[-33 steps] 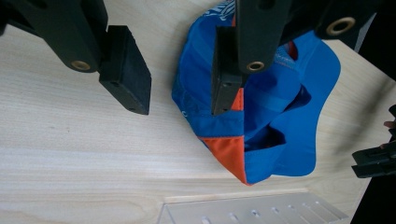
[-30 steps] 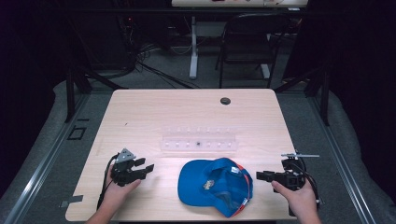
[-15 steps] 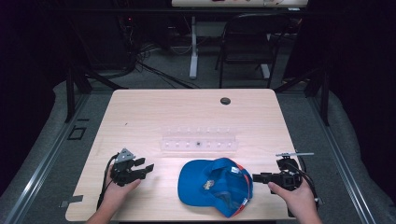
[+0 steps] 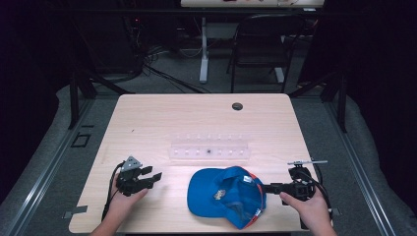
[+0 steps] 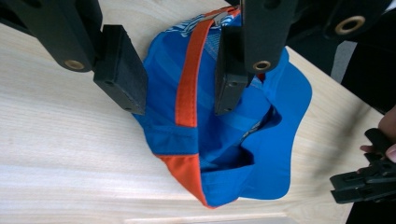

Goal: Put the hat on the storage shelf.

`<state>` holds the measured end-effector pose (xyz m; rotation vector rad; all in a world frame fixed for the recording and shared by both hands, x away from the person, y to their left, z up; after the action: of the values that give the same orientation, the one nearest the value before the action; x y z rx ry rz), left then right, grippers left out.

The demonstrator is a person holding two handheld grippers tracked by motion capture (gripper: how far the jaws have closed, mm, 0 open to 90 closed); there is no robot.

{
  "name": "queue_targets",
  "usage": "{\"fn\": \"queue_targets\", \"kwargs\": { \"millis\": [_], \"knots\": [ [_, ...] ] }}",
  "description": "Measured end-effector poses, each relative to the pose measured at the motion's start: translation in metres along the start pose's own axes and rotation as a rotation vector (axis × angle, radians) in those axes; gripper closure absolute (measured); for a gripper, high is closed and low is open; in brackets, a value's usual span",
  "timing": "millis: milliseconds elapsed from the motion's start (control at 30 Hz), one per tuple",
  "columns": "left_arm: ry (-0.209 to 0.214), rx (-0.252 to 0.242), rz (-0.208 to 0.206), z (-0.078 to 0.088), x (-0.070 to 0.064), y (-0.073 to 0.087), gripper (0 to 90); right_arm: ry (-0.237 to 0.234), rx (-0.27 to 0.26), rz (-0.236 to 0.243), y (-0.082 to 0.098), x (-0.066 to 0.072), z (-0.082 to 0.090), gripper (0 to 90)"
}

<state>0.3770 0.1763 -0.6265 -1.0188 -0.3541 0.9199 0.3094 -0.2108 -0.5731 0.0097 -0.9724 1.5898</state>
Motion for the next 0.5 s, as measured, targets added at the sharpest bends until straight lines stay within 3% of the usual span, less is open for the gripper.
{"fn": "queue_targets", "kwargs": {
  "millis": [500],
  "knots": [
    [0.0, -0.001, -0.007, 0.0, 0.0, 0.0, 48.5, -0.052, 0.08, -0.049, 0.014, -0.001, -0.016, 55.7]
  ]
}}
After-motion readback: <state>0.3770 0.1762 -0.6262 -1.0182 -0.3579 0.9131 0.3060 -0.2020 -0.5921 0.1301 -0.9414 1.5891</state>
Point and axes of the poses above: each handheld gripper's, and its own axes: z roughly backward along the jaws, y roughly out of its underside, x roughly to its left, the point moved 10 cm from there along -z, roughly forward along the jaws, and after that the axes turned 9 degrees about -x, right-handed, at the moved point
